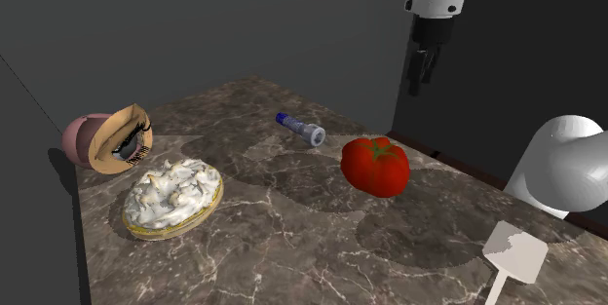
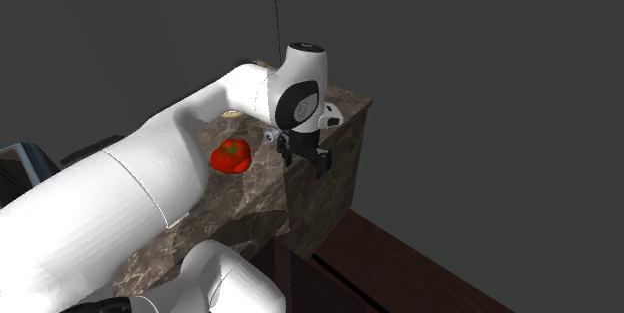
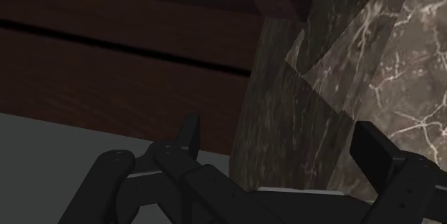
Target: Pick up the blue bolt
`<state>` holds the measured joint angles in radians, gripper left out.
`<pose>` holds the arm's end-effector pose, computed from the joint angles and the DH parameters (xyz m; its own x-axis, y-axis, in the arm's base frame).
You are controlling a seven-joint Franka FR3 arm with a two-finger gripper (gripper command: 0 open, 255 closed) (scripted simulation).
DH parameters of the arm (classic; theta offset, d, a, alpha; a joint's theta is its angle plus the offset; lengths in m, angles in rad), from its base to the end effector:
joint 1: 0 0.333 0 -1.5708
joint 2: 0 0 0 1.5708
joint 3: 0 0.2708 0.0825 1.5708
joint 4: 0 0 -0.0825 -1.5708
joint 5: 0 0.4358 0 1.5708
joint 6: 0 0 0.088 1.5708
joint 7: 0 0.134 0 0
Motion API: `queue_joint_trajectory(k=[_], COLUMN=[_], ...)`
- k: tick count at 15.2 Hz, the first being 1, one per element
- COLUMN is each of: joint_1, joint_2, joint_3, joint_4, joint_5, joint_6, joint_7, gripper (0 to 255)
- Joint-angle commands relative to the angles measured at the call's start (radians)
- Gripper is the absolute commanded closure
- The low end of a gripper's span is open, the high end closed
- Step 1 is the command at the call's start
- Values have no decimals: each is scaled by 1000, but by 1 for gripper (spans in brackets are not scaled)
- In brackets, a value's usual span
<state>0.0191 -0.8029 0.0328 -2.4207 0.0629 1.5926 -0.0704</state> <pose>0.3855 0.0286 0.5061 0.9937 0.1100 -0.0226 0.1090 -0.9932 -0.0409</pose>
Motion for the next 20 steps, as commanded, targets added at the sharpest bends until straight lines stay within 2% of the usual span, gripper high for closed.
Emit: queue_joint_trajectory(k=[1, 6, 11, 16, 20], joint_1=[0, 17, 21, 21, 28], joint_2=[0, 146, 314, 503, 670], joint_3=[0, 110, 211, 303, 367], joint_4=[0, 88, 209, 363, 514], joint_5=[0, 48, 63, 38, -12], joint_6=[0, 54, 94, 115, 112], joint_7=[0, 135, 271, 414, 535], gripper=[0, 0, 0, 0, 0])
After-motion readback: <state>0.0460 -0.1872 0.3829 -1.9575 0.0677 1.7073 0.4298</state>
